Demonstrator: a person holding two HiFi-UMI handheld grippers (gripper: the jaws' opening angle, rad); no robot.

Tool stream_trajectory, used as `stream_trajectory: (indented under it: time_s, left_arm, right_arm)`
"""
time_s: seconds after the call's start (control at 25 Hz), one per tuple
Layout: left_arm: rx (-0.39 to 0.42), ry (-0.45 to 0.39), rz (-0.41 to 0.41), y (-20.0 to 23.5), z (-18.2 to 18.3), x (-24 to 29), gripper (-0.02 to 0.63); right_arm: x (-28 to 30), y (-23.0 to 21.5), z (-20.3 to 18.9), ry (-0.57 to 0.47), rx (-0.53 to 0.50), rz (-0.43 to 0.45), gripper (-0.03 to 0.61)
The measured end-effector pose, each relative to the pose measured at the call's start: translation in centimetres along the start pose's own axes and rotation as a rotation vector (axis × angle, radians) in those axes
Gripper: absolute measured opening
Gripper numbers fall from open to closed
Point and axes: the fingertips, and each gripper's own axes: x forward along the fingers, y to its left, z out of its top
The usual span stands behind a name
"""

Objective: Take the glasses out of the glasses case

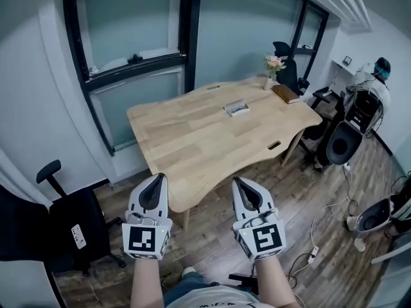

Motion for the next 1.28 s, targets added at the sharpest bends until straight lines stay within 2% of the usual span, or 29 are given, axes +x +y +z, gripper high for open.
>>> stream_trajectory:
  time_s: [0.36,0.52,0.72,0.92,1.12,1.28]
  left_arm:
    - [-0.036,0.01,-0.139,-2.9,-2.2,7.6,0.015]
    - [-0.039,0.015,-0.155,-5.2,-3.1,11.4,0.015]
    - [-0.042,0.023,-0.105,-8.6,-4.4,17.4,0.015]
    - [-0.014,0.034,-0.055,-14.3,-5.0,24.5,0.015]
    - [-0.004,0.052,0.042,-18.8,-5.2,30.8,0.015]
    - [0.013,0.062,0.105,-21.1,-5.4,33.9,0.015]
  right_arm:
    - [2.5,-4.8,-2.5,0.057,-0.022,-0.086,0.011]
    - [3.4,-8.8,-3.9,0.046,-0.02,-0.1,0.011]
    - [4.7,-16.1,-6.6,0.028,-0.021,-0.074,0.011]
    - [5.9,-26.4,-9.7,0.021,0.04,-0.058,0.011]
    - [7.3,-35.6,-11.7,0.027,0.052,0.007,0.011]
    - [8.1,-41.2,-13.3,0.022,0.071,0.029,0.011]
